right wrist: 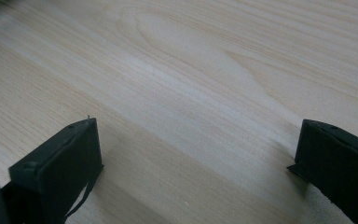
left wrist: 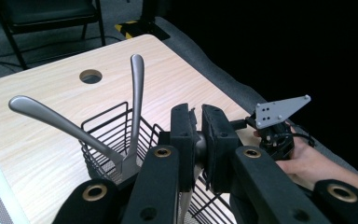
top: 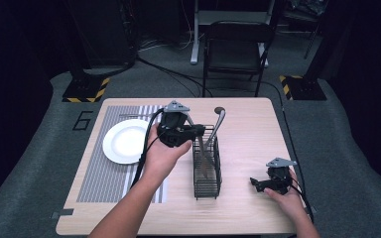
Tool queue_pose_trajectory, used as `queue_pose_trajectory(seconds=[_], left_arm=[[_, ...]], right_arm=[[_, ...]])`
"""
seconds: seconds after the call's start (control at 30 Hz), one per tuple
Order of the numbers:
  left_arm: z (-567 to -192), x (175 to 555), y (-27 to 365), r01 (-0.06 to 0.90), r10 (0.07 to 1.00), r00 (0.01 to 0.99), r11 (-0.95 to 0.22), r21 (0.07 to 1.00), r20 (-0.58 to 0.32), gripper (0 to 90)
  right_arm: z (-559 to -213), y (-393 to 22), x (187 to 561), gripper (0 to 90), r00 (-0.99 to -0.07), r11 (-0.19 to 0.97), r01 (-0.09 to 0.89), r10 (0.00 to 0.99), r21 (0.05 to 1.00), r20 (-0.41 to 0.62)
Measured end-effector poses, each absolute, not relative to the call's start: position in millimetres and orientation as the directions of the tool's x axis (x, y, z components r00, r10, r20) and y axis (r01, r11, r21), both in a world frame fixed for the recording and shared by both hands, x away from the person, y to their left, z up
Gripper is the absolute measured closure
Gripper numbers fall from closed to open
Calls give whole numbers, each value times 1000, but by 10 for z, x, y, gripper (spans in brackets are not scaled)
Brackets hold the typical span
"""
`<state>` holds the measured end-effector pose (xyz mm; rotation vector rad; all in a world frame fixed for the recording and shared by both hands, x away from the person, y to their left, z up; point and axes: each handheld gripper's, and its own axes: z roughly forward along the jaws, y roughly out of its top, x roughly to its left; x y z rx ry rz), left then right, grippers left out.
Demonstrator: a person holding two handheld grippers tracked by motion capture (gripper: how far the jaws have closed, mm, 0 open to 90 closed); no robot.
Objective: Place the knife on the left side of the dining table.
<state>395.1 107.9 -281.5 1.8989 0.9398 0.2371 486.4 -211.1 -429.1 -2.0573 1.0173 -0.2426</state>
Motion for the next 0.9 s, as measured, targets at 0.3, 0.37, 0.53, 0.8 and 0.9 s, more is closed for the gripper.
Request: queue_pose_trajectory(seconds=[0.3,0.37,0.53,0.8,0.9], left_arm=[[-2655,3952,1129,497,695,680,-201,844,-235,837],[-2624,3946,1141,493,695,681,-203,846,-230,836],[-2483,3908,1182,478,697,683,-203,854,-217,836],[-2264,3825,1313,454,706,679,-186,871,-203,836],[-2208,3807,1391,448,710,673,-169,878,-207,836]], right_arm=[[-4292,-2112,4866,0,655,-346,-580,-737,-738,-169],[-4292,-2112,4865,0,655,-346,-579,-737,-738,-169],[-4291,-2111,4865,0,657,-347,-579,-735,-738,-169],[-4291,-2111,4864,0,657,-347,-579,-735,-738,-169],[-4292,-2112,4865,0,655,-346,-580,-737,-738,-169]])
